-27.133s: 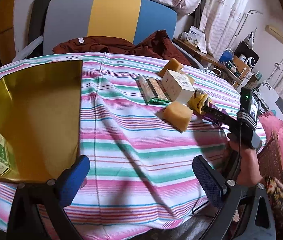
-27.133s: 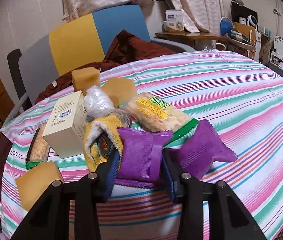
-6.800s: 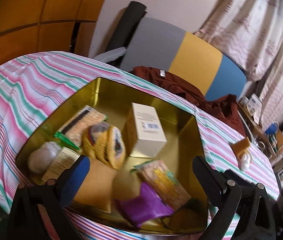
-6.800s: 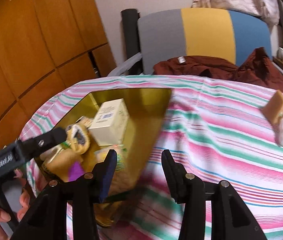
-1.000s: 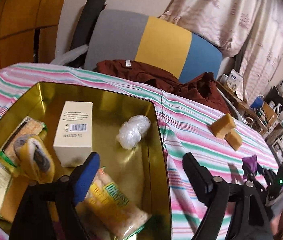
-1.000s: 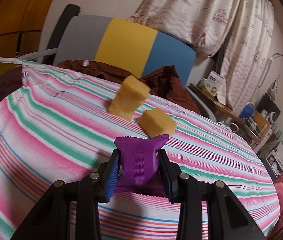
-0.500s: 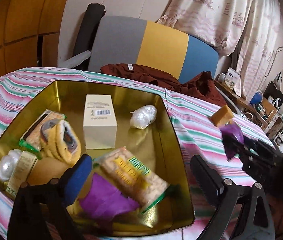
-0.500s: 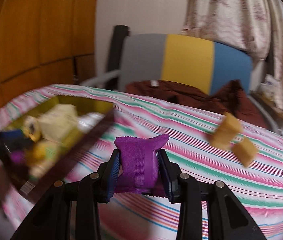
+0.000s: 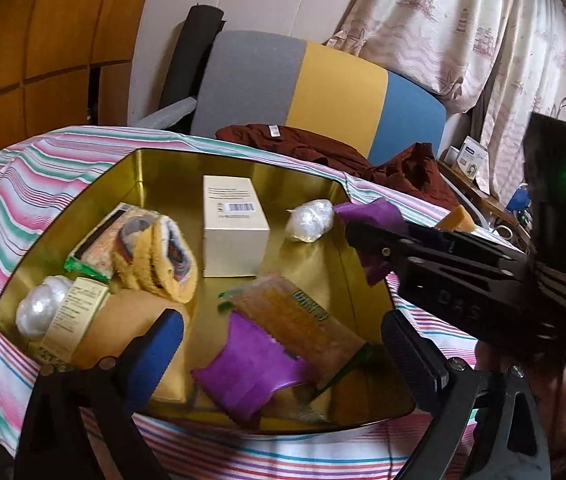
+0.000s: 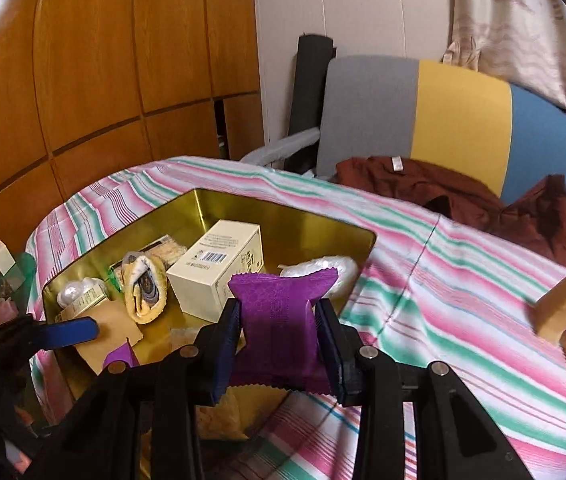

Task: Organize objects
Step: 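Lower the purple sachet into the gold tray and open the right tool, then move the right tool to the yellow sponges and grasp one sponge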

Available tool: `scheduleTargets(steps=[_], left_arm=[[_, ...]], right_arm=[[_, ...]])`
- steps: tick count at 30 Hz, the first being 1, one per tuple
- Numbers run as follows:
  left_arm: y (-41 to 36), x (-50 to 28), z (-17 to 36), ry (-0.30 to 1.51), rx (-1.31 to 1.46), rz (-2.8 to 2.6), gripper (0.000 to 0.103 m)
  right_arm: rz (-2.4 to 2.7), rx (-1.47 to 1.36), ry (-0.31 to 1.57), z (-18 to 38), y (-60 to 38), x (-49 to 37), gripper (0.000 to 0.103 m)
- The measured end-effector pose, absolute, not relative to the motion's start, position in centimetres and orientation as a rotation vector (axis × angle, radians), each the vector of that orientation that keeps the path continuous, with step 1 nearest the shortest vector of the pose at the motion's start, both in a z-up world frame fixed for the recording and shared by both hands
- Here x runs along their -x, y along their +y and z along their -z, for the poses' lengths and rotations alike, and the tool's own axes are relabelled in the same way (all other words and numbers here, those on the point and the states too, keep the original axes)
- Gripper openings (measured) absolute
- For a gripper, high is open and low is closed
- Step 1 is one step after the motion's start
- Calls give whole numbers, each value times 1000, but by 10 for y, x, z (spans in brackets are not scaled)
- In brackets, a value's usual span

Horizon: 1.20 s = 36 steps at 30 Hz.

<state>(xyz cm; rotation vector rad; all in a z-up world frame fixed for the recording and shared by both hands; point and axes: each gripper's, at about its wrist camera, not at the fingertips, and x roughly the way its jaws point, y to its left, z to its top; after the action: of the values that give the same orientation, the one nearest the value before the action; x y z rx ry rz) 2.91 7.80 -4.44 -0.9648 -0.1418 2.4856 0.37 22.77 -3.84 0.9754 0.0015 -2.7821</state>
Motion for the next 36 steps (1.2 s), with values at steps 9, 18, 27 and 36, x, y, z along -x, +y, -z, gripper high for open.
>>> scheduleTargets(steps=[9,18,27,36], left_arm=[[69,-29,48,-161,977,-2503,100],[74,-33,49,-152,985,-2495,100],[78,-34,49,-154,992,-2495,101],[93,-35,40,-149,1001,-2466,103]], right_arm=[[2781,-1034,-84,44,235,-1,41],[2797,-1003,-131,39,244,-12,41],[2828,-994,-167,38,258,-20,42],[2916,-1040,-220,46,306,-37,46]])
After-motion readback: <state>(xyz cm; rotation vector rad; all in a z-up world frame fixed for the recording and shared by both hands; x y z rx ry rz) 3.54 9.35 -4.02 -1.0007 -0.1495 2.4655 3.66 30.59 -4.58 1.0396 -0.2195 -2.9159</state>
